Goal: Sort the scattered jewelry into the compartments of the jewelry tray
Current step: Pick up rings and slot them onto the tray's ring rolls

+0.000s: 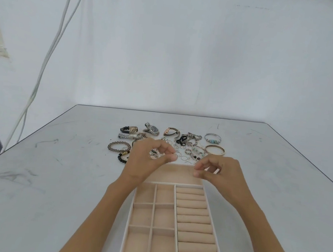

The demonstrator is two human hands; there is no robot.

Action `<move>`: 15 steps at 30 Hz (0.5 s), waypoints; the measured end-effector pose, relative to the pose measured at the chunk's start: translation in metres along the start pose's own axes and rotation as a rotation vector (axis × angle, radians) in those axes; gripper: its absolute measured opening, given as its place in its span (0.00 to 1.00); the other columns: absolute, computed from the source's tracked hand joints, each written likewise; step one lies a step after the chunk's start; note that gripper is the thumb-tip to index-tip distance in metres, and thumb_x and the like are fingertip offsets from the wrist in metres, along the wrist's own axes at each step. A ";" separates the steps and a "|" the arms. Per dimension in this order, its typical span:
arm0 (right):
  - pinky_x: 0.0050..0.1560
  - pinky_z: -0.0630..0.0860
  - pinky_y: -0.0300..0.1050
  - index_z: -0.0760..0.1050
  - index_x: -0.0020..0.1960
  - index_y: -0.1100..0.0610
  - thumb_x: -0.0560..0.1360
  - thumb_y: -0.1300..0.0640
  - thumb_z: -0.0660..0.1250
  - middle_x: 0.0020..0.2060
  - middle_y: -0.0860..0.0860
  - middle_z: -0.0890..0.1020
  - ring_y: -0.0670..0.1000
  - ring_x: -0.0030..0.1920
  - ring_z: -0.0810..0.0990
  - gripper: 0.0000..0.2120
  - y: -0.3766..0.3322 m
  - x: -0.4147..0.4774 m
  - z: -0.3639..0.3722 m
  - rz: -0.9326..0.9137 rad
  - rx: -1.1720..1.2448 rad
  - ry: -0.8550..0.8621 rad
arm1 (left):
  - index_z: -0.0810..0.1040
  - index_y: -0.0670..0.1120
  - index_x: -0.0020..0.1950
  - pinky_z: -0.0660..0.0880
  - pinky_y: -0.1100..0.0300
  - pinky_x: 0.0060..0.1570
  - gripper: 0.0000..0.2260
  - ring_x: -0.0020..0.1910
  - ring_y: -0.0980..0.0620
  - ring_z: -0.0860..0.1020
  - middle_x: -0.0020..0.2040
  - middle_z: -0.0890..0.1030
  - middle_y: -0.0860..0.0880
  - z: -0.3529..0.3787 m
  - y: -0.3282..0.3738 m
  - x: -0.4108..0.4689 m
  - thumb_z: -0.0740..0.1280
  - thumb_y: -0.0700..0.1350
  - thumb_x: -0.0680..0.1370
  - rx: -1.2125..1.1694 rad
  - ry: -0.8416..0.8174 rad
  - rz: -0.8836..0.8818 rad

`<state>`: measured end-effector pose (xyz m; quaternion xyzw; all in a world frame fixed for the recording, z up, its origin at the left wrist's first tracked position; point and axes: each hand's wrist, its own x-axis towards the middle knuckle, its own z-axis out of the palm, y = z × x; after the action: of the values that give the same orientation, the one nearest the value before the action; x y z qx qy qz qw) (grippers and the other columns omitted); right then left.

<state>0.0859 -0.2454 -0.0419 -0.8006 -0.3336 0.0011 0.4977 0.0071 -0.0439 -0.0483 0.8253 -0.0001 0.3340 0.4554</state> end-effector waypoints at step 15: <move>0.37 0.66 0.37 0.82 0.36 0.45 0.63 0.55 0.79 0.34 0.41 0.82 0.43 0.33 0.70 0.07 0.008 -0.016 -0.006 -0.037 -0.142 -0.179 | 0.82 0.58 0.39 0.72 0.60 0.52 0.05 0.46 0.56 0.77 0.40 0.82 0.61 0.004 -0.003 -0.005 0.77 0.50 0.69 0.107 -0.118 0.038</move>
<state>0.0795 -0.2613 -0.0502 -0.8243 -0.3907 0.0399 0.4078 0.0063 -0.0463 -0.0544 0.8666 -0.0248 0.2927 0.4034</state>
